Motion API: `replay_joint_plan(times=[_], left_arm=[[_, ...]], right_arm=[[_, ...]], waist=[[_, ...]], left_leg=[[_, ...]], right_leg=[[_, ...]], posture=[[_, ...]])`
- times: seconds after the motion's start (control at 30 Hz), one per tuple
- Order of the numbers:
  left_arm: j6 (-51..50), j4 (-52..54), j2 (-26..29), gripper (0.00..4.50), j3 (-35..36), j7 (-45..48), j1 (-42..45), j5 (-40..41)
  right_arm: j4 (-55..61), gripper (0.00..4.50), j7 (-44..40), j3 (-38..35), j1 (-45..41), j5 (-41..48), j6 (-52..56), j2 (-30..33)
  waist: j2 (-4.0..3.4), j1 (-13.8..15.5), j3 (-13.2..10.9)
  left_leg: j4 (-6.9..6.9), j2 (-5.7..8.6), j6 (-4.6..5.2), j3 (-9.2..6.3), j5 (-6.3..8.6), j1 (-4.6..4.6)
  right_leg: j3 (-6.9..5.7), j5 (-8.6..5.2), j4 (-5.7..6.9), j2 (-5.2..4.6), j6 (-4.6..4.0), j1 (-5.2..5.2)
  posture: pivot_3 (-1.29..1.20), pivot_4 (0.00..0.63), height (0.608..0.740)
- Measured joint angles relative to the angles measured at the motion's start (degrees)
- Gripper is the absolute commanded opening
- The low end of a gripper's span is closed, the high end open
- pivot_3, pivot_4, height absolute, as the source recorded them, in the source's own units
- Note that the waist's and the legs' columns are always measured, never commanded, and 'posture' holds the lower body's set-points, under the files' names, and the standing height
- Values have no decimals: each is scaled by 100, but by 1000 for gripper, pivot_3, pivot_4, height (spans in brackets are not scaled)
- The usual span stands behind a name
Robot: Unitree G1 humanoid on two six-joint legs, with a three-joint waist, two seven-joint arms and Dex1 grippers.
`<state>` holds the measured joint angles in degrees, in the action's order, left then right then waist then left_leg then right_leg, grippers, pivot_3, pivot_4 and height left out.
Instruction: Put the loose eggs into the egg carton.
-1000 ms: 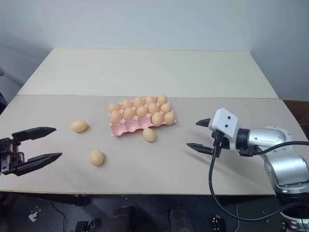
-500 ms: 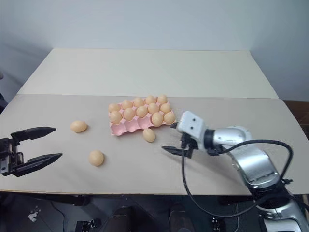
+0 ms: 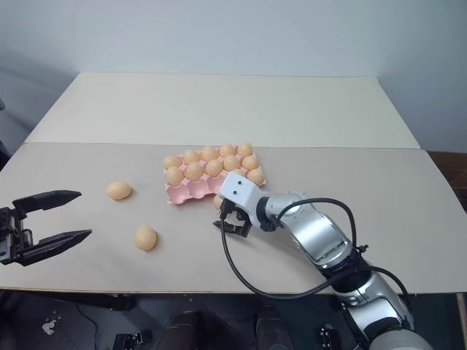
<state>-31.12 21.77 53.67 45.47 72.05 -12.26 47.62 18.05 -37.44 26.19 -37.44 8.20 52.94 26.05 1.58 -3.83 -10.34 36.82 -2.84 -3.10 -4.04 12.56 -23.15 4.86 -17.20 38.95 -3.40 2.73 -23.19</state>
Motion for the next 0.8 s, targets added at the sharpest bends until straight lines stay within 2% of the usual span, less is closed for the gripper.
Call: replay_joint_plan(times=[0.23,0.33,0.5,0.53,0.8], left_arm=[[0,7,0,4500,63,0,-39,2],[0,10,0,4500,64,-1,-58,19],[0,39,0,4500,65,-3,-86,35],[0,41,0,4500,64,-3,-86,42],[6,41,0,4500,65,-3,-83,72]], right_arm=[[-351,4468,158,114,-46,-153,8,-336],[-430,3911,166,171,-46,-244,8,-388],[-458,2113,155,199,-43,-267,13,-419],[-420,1907,141,197,-36,-256,29,-397],[401,1907,-120,-352,-333,181,445,-172]], waist=[[-1,-12,0],[-1,-9,0],[-1,-13,0],[-1,-12,0],[-1,-28,-1]], left_leg=[[-1,-1,0,-1,0,-1],[-1,0,0,-1,0,-1],[-1,-1,0,-1,0,-1],[-1,0,0,-1,0,-1],[-3,-3,0,-2,0,1]], right_leg=[[0,0,2,0,0,-2],[0,0,2,0,0,-2],[0,0,2,0,0,-3],[0,0,2,0,0,-3],[-1,0,2,3,0,-3]], posture=[[0,150,740],[0,150,740],[0,150,740],[0,150,740],[0,150,740]])
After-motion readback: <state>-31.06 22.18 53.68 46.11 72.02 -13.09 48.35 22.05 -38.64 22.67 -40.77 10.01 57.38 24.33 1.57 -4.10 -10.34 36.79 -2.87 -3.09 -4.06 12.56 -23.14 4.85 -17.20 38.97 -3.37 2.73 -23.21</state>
